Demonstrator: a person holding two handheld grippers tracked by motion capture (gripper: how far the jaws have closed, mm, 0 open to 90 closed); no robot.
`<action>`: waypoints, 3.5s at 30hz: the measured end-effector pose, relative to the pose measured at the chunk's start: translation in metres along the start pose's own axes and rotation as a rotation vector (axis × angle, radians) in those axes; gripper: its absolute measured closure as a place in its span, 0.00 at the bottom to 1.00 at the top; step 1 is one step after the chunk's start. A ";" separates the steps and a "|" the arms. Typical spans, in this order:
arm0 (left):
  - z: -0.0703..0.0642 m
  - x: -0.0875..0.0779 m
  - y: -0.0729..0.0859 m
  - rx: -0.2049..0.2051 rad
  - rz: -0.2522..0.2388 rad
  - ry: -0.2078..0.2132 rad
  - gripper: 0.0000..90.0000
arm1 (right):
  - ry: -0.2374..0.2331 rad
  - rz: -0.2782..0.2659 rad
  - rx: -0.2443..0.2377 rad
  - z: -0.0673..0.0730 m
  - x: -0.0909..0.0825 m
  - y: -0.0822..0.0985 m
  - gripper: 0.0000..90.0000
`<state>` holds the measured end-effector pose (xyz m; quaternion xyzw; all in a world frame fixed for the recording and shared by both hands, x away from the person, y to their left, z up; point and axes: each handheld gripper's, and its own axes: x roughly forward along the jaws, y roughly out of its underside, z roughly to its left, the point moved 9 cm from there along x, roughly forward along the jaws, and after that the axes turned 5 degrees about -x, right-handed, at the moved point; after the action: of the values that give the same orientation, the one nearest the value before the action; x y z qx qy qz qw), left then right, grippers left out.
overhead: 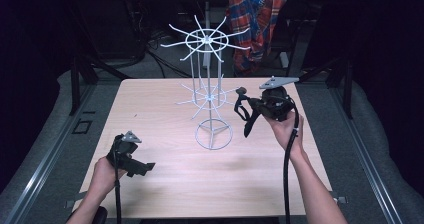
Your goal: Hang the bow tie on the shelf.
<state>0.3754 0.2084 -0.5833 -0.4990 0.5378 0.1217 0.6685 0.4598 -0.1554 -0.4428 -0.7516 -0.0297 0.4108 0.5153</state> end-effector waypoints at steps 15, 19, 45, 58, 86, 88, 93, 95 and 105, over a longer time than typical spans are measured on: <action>0.000 0.000 0.000 0.001 0.002 0.002 0.00 | -0.018 0.006 -0.008 0.009 0.008 -0.001 1.00; 0.000 0.000 0.001 0.000 0.006 -0.001 0.00 | -0.021 0.009 -0.016 0.010 0.010 -0.001 1.00; 0.000 0.001 0.002 0.001 0.013 -0.006 0.00 | -0.065 0.000 0.003 0.019 0.021 -0.004 1.00; 0.002 -0.001 0.004 -0.009 0.012 -0.013 0.00 | -0.077 -0.002 0.008 0.023 0.024 -0.006 1.00; 0.002 -0.001 0.005 -0.006 0.012 -0.010 0.00 | -0.151 0.025 0.050 0.031 0.043 0.007 1.00; 0.002 -0.001 0.004 -0.006 0.011 -0.011 0.00 | -0.164 0.025 0.063 0.032 0.043 0.008 0.99; 0.002 -0.001 0.004 -0.006 0.011 -0.010 0.00 | -0.193 0.028 0.082 0.033 0.046 0.012 0.99; 0.002 -0.001 0.004 -0.006 0.011 -0.009 0.00 | -0.196 0.035 0.086 0.033 0.047 0.013 0.99; 0.001 -0.001 0.004 -0.004 0.009 -0.008 0.00 | -0.215 0.043 0.073 0.037 0.051 0.016 0.96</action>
<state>0.3726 0.2116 -0.5844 -0.4974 0.5371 0.1275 0.6692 0.4638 -0.1116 -0.4906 -0.6845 -0.0536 0.5007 0.5272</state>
